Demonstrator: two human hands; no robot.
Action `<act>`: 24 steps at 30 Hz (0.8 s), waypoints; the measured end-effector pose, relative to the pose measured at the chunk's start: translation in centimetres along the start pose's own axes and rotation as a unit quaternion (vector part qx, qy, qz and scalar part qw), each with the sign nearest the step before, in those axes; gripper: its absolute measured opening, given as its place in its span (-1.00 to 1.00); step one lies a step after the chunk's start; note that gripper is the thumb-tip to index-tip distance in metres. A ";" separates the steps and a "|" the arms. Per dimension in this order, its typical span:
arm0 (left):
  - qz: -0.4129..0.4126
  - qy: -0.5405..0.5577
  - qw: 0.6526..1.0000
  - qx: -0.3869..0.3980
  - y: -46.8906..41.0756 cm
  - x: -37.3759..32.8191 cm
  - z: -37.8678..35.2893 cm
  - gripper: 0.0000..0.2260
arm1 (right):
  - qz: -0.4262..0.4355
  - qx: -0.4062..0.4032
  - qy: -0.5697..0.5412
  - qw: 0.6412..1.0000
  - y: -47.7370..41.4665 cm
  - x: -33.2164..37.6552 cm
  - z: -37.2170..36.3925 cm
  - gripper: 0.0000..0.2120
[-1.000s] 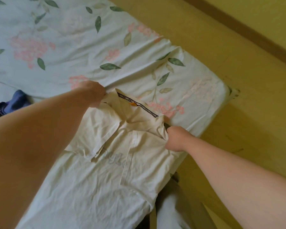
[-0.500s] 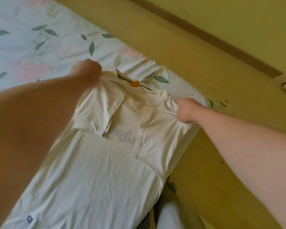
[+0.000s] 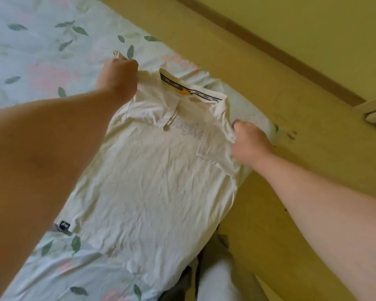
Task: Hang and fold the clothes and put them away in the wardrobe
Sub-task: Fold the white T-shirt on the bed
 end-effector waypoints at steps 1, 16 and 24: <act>0.009 0.016 1.000 0.001 1.6 0.9 -0.6 -0.84 | 0.020 0.019 -0.003 1.000 1.5 1.1 -1.7 -0.82; -0.049 0.027 0.992 0.109 26.5 15.4 -11.9 -0.82 | 0.216 0.249 0.081 0.941 22.6 14.0 -25.0 -0.53; -0.065 -0.037 0.980 0.186 32.2 18.2 -17.4 -0.65 | 0.222 0.284 0.188 0.914 23.8 14.7 -28.2 -0.48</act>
Point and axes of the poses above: each hand's wrist, its own y-axis away from the middle knuckle, its own z-axis out of the back of the hand, x = y × z, the point moved 1 cm from there along -y, towards the middle knuckle, and after that the axes turned 4 degrees about x, right-handed, at the moved point
